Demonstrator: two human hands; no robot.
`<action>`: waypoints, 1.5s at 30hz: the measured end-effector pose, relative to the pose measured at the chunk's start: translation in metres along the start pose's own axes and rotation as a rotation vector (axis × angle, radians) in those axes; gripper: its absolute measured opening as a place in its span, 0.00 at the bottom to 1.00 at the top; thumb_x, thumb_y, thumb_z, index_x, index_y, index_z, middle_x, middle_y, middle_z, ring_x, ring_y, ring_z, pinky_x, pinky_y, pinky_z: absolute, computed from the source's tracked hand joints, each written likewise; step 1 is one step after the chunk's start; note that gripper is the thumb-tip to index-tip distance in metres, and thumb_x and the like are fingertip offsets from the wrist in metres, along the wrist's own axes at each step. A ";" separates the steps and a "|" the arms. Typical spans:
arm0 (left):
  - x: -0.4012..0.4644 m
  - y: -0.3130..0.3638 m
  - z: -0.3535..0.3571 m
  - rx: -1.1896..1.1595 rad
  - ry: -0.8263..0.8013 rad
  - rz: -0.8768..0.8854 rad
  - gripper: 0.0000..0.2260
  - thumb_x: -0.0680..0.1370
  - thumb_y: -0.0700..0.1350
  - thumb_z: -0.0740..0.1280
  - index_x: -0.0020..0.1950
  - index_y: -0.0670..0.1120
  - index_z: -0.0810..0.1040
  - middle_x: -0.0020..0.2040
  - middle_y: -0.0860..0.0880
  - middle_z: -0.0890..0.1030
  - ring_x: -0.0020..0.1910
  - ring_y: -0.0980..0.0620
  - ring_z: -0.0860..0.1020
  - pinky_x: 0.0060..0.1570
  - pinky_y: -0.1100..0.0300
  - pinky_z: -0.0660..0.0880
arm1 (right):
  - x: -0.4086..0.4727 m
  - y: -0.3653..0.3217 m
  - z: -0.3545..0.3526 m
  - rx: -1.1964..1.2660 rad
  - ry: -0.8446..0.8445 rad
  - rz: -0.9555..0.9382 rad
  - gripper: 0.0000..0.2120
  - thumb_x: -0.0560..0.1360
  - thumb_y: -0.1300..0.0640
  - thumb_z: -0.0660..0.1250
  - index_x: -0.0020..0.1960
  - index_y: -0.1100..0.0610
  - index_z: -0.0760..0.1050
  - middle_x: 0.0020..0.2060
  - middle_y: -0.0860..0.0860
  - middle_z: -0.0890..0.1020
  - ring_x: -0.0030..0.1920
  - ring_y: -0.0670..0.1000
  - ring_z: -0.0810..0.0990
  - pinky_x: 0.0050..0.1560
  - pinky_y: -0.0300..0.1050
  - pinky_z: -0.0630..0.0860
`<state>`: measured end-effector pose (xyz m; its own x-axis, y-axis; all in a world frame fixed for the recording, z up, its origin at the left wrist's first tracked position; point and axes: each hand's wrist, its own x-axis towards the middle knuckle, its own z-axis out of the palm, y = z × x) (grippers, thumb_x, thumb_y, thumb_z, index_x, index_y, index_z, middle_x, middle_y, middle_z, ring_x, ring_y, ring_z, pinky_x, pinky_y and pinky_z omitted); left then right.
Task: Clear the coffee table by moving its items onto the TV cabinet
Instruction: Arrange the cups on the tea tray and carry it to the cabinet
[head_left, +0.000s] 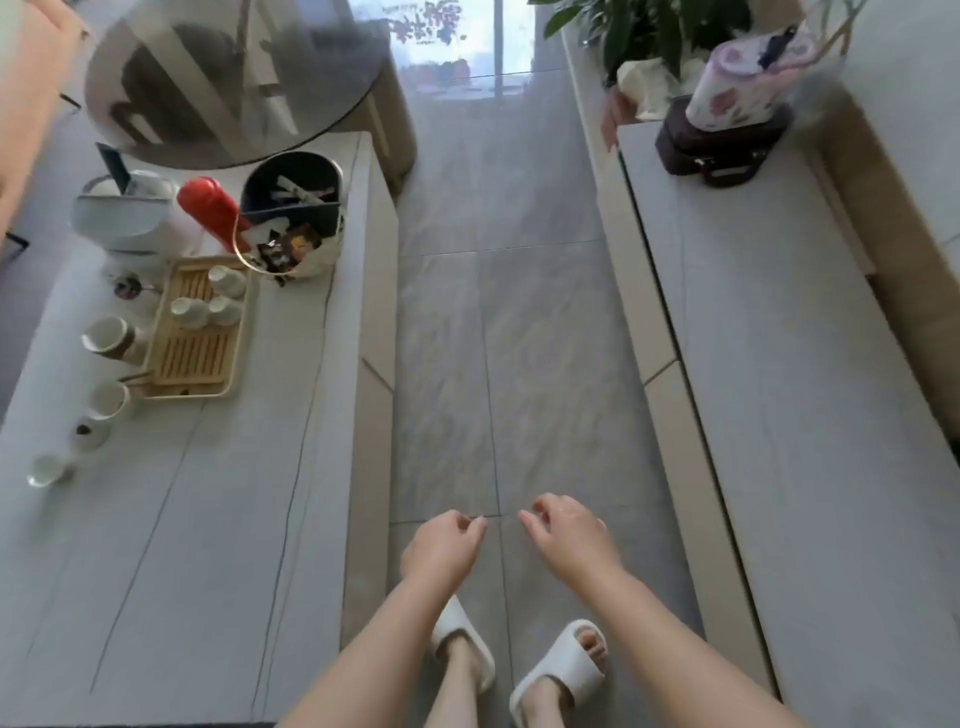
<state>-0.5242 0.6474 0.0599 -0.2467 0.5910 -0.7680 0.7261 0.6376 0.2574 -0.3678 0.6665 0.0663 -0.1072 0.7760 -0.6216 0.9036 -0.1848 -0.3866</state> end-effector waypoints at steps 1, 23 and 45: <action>0.004 -0.016 -0.013 -0.027 0.009 -0.037 0.18 0.77 0.59 0.58 0.57 0.51 0.78 0.59 0.49 0.81 0.60 0.47 0.77 0.57 0.57 0.71 | 0.005 -0.020 0.005 -0.013 -0.023 -0.019 0.18 0.78 0.44 0.56 0.60 0.54 0.73 0.58 0.52 0.78 0.61 0.53 0.75 0.59 0.46 0.69; 0.051 -0.267 -0.180 -0.578 0.184 -0.524 0.17 0.78 0.58 0.56 0.55 0.50 0.78 0.57 0.47 0.81 0.57 0.46 0.78 0.54 0.57 0.72 | 0.086 -0.353 0.118 -0.434 -0.283 -0.538 0.19 0.78 0.43 0.55 0.63 0.51 0.71 0.58 0.50 0.78 0.57 0.52 0.77 0.53 0.45 0.73; 0.127 -0.324 -0.265 -1.011 0.493 -0.739 0.16 0.76 0.57 0.59 0.56 0.51 0.78 0.57 0.49 0.81 0.57 0.47 0.77 0.52 0.58 0.72 | 0.194 -0.538 0.172 -0.646 -0.386 -0.925 0.19 0.77 0.46 0.59 0.64 0.54 0.70 0.59 0.51 0.77 0.57 0.53 0.77 0.53 0.48 0.76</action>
<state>-0.9611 0.6470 0.0343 -0.7305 -0.0688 -0.6794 -0.4123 0.8375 0.3585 -0.9464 0.8133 0.0368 -0.8454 0.2017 -0.4945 0.4478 0.7725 -0.4504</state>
